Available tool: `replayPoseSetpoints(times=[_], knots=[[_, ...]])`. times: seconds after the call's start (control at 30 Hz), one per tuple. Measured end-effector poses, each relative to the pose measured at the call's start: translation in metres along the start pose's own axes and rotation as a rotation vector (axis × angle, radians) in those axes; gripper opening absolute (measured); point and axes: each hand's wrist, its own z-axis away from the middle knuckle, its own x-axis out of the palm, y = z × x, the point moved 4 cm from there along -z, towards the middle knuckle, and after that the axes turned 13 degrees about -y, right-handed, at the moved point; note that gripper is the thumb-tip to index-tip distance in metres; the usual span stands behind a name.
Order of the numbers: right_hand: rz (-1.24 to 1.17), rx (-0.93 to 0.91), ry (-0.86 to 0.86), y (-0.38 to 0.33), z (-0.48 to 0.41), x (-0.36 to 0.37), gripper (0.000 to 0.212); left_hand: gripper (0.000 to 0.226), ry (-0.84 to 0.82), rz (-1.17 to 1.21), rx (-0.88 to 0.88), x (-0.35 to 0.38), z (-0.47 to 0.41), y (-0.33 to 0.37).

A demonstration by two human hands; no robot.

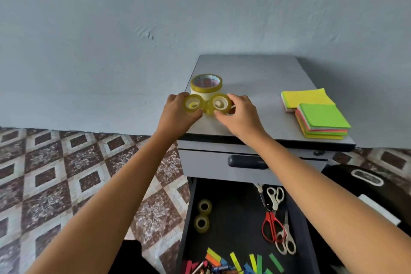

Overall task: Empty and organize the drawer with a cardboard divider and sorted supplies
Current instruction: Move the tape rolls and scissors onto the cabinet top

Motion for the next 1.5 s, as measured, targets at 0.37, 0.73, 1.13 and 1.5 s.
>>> replayPoseSetpoints(times=[0.37, 0.73, 1.13, 1.5], knots=[[0.121, 0.252, -0.012, 0.024, -0.045, 0.024, 0.044, 0.045, -0.113, -0.023, -0.02, 0.014, -0.038, -0.012], [0.126, 0.197, 0.032, 0.033, -0.038, 0.028, 0.053, 0.069, -0.081, 0.128, -0.077, 0.017, -0.033, -0.031], [0.1, 0.191, 0.096, 0.035, -0.04, 0.028, 0.053, 0.059, -0.048, 0.1, -0.059, 0.017, -0.037, -0.033], [-0.035, -0.037, 0.221, 0.034, 0.006, 0.011, 0.054, 0.052, 0.179, 0.109, 0.007, 0.003, 0.019, -0.006]])
